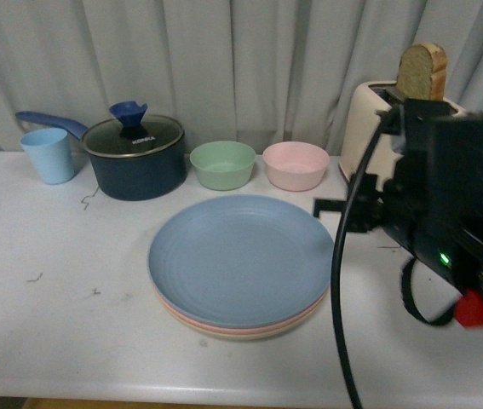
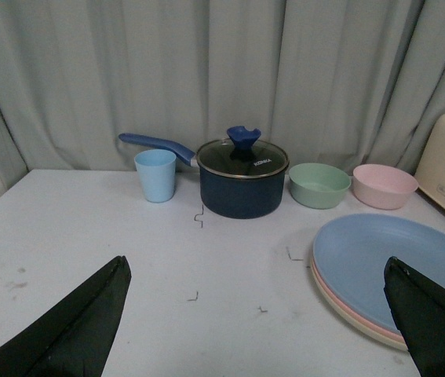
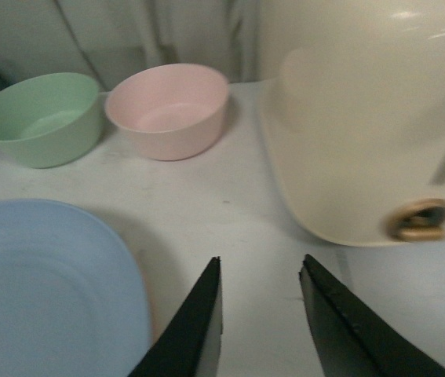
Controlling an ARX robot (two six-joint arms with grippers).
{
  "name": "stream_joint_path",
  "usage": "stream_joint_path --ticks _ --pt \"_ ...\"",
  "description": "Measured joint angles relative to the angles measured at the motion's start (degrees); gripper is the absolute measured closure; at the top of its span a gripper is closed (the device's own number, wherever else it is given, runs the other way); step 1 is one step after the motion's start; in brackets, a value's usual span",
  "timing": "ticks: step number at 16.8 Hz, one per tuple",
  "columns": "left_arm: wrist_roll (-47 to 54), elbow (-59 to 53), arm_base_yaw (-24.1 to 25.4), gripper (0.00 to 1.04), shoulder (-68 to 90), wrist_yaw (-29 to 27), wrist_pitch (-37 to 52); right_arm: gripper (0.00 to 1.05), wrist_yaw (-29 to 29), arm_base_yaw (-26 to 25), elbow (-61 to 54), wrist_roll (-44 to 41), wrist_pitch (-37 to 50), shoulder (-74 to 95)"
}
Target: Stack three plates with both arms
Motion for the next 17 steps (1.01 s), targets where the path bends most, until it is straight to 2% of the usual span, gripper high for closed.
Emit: stream_joint_path --ticks 1,2,5,9,13,14,17 --pt "0.0 0.0 0.1 0.07 0.0 0.0 0.0 0.96 0.3 -4.6 -16.2 -7.4 19.8 -9.6" --pt "0.0 0.0 0.1 0.07 0.0 0.0 0.0 1.03 -0.8 -6.2 -20.9 -8.6 21.2 -16.3" --pt "0.0 0.0 0.1 0.07 0.0 0.0 0.0 1.03 -4.2 -7.9 -31.7 -9.5 19.9 -23.2" --pt "0.0 0.0 0.1 0.07 0.0 0.0 0.0 1.03 -6.3 -11.0 -39.5 -9.6 20.7 -36.0" --pt "0.0 0.0 0.1 0.07 0.0 0.0 0.0 1.03 -9.0 -13.5 -46.2 -9.6 13.2 -50.4" --pt "0.0 0.0 0.1 0.07 0.0 0.0 0.0 1.03 -12.3 -15.8 -46.6 -9.6 7.3 -54.9" --pt "0.0 0.0 0.1 0.07 0.0 0.0 0.0 1.03 -13.1 -17.8 -47.8 -9.6 -0.2 -66.6"
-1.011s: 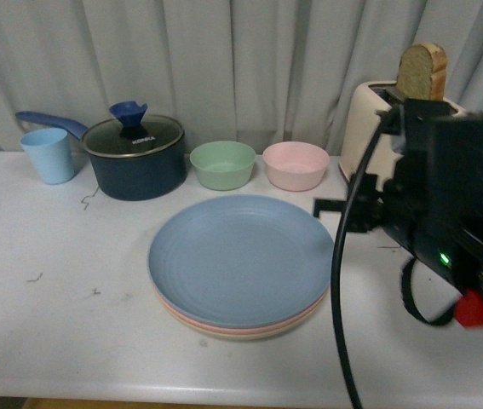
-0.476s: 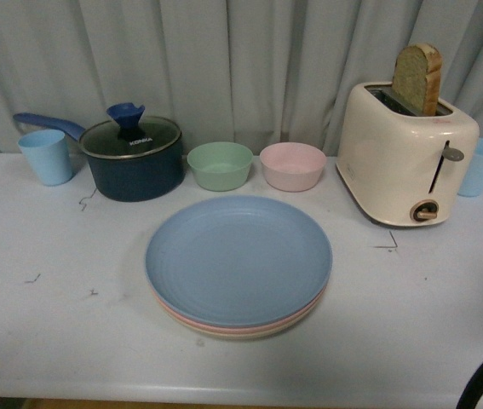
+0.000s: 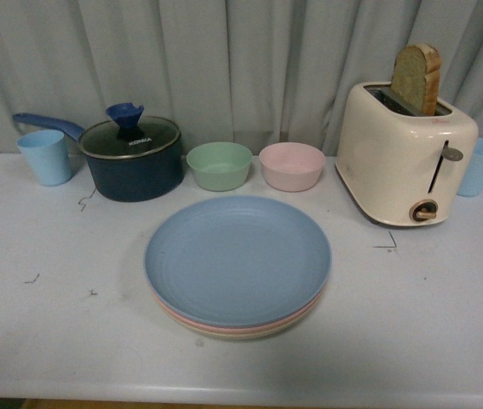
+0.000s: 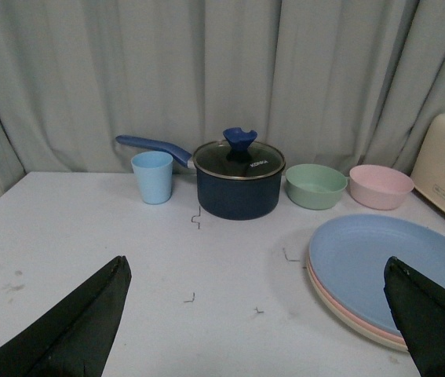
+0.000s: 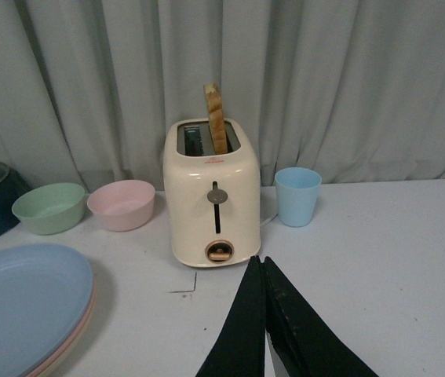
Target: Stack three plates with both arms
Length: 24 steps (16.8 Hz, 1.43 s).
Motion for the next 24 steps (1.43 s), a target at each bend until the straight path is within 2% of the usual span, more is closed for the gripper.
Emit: stream_joint_path --ticks 11,24 --pt "0.0 0.0 0.0 0.07 0.0 0.0 0.0 1.03 -0.1 0.0 -3.2 0.0 -24.5 -27.6" --pt "0.0 0.0 0.0 0.07 0.0 0.0 0.0 1.03 -0.1 0.0 -3.2 0.0 -41.7 -45.3"
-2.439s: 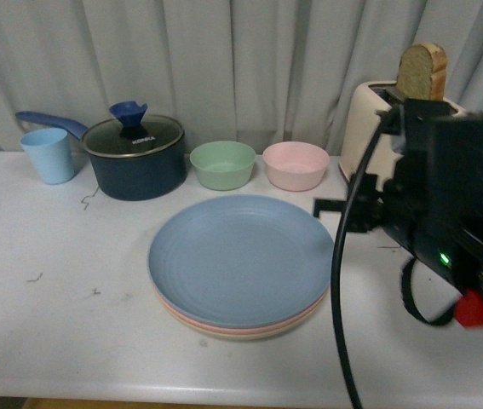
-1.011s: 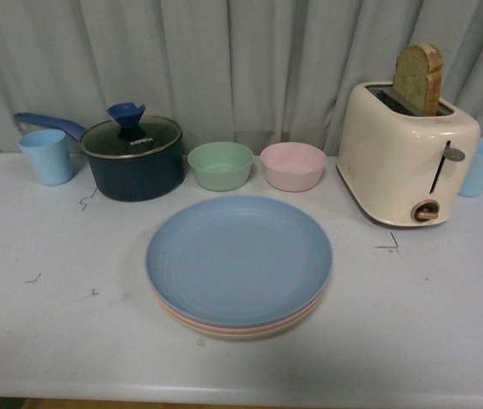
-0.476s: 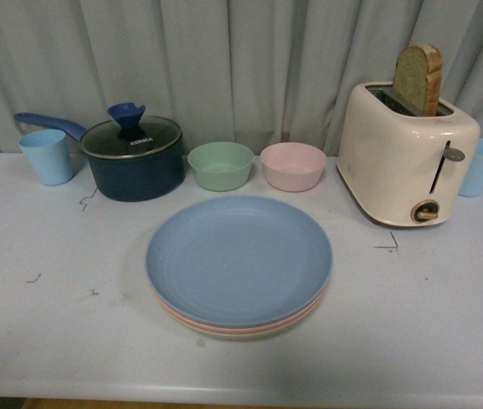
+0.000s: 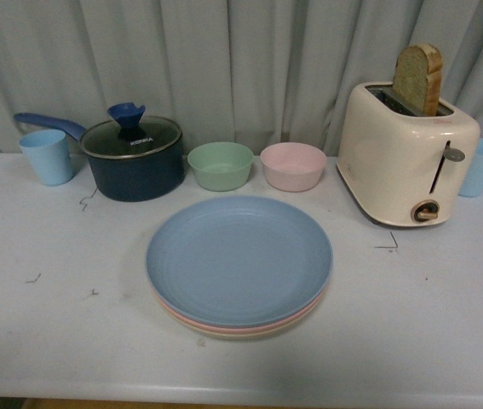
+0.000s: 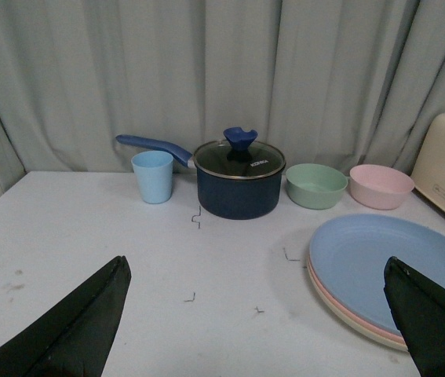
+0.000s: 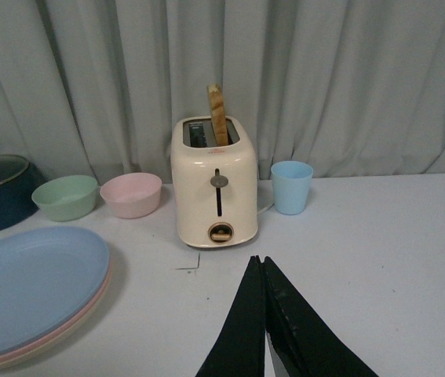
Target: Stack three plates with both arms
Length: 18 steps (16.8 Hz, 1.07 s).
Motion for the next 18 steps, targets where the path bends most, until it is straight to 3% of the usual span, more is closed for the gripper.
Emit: stream_joint_path --ticks 2,3,14,15,18 --pt "0.0 0.0 0.0 0.07 0.0 0.0 0.0 1.03 0.0 0.0 0.0 0.0 -3.1 -2.4" --pt "0.0 0.0 0.0 0.07 0.0 0.0 0.0 1.03 -0.2 0.0 0.0 0.0 -11.7 -8.8" --pt "0.0 0.0 0.0 0.07 0.0 0.0 0.0 1.03 -0.2 0.0 0.0 0.0 -11.5 -11.0" --pt "0.0 0.0 0.0 0.07 0.0 0.0 0.0 0.97 -0.2 0.0 0.0 0.0 -11.5 -11.0" --pt "0.0 0.0 0.0 0.07 0.0 0.0 0.0 0.63 -0.2 0.0 0.0 0.0 -11.5 -11.0"
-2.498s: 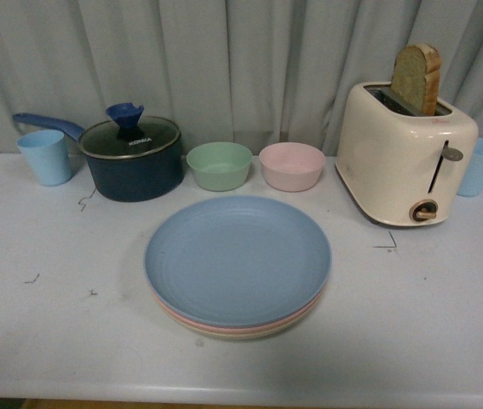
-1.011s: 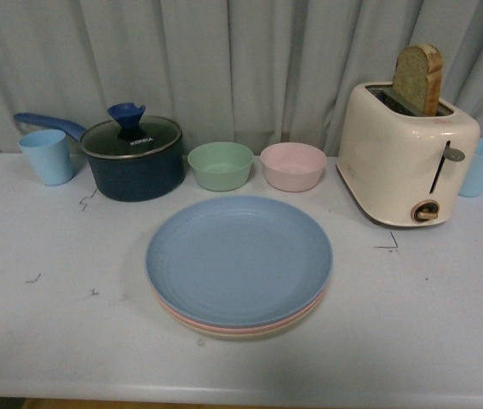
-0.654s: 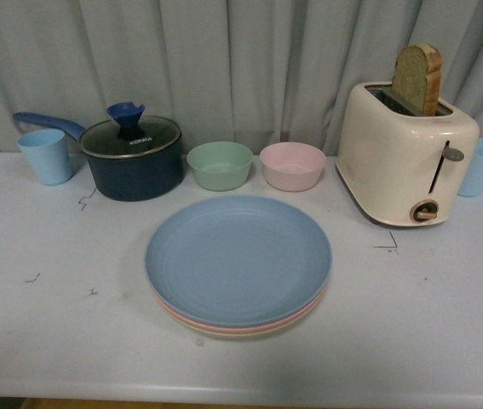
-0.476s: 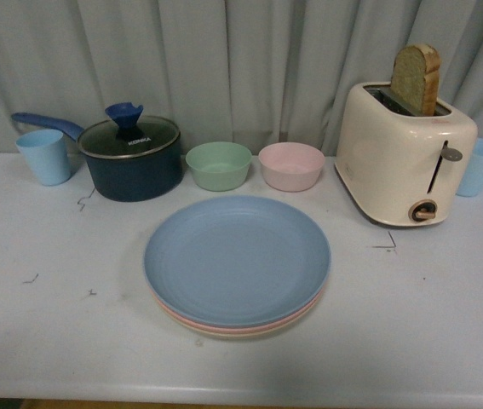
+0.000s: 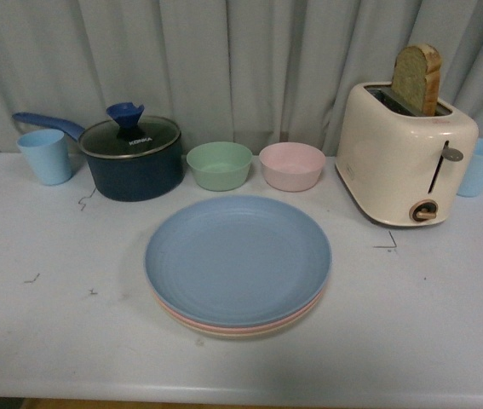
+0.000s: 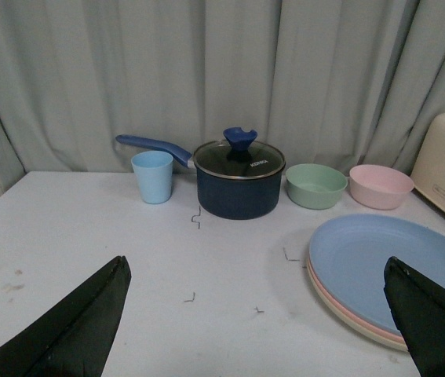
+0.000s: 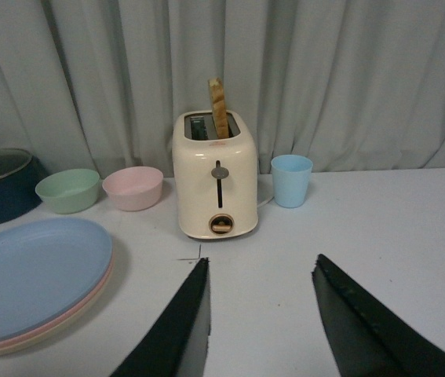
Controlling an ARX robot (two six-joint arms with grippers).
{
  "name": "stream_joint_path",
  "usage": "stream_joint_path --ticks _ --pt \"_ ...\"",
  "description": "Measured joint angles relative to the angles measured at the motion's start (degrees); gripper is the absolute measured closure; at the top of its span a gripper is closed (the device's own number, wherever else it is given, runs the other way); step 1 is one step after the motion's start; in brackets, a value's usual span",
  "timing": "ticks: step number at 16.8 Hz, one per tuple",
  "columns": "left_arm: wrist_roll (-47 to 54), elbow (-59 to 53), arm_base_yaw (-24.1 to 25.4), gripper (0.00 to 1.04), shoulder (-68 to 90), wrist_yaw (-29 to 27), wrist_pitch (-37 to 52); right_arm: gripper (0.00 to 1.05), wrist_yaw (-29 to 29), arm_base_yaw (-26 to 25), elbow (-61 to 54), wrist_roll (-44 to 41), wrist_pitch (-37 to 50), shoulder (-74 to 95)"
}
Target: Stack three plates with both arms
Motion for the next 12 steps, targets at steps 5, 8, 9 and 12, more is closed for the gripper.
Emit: stream_joint_path --ticks 5,8,9,12 --pt "0.0 0.0 0.0 0.07 0.0 0.0 0.0 0.10 0.0 0.0 0.0 0.0 0.0 0.0" --pt "0.0 0.0 0.0 0.07 0.0 0.0 0.0 0.06 0.0 0.0 0.0 0.0 0.0 0.0" --pt "0.0 0.0 0.0 0.07 0.0 0.0 0.0 0.06 0.0 0.0 0.0 0.0 0.0 0.0" --pt "0.0 0.0 0.0 0.07 0.0 0.0 0.0 0.06 0.0 0.0 0.0 0.0 0.0 0.0"
